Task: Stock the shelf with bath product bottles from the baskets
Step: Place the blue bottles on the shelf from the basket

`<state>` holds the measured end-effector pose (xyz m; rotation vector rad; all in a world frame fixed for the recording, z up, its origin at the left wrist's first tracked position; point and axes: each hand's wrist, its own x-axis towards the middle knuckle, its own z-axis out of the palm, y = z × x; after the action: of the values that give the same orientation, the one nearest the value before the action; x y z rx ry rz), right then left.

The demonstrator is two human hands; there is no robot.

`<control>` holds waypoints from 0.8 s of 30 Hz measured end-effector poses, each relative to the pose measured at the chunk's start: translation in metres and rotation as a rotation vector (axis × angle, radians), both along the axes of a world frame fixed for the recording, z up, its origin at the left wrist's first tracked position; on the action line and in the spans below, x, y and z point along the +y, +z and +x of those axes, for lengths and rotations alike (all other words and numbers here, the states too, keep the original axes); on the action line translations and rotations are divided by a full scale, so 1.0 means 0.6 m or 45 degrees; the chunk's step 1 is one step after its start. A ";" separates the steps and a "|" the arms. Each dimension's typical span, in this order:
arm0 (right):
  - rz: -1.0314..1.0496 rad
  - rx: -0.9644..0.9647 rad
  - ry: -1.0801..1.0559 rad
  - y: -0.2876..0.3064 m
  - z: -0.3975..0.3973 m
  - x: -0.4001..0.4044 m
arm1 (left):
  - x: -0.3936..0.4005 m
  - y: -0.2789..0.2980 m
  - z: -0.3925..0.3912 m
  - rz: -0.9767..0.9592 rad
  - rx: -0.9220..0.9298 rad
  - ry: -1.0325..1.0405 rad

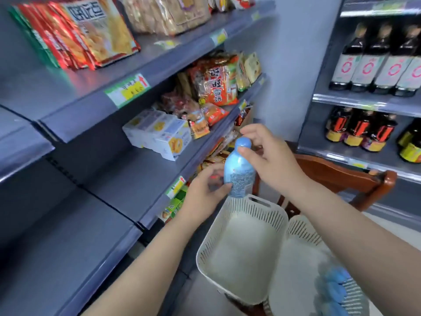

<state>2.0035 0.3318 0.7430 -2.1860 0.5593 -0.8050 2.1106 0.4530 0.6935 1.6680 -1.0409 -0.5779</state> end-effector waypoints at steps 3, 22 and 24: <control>-0.079 -0.059 0.149 0.068 0.057 0.045 | 0.061 0.061 0.038 -0.071 -0.059 0.094; -0.056 -0.564 0.853 0.337 0.318 0.363 | 0.436 0.315 0.179 -0.336 -0.479 0.704; -0.044 -0.588 0.886 0.343 0.340 0.386 | 0.458 0.319 0.189 -0.361 -0.458 0.766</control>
<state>2.2077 0.5633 0.9489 -1.9230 -0.4295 -0.8739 2.2239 0.7277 0.8847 1.7444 -0.7585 0.2602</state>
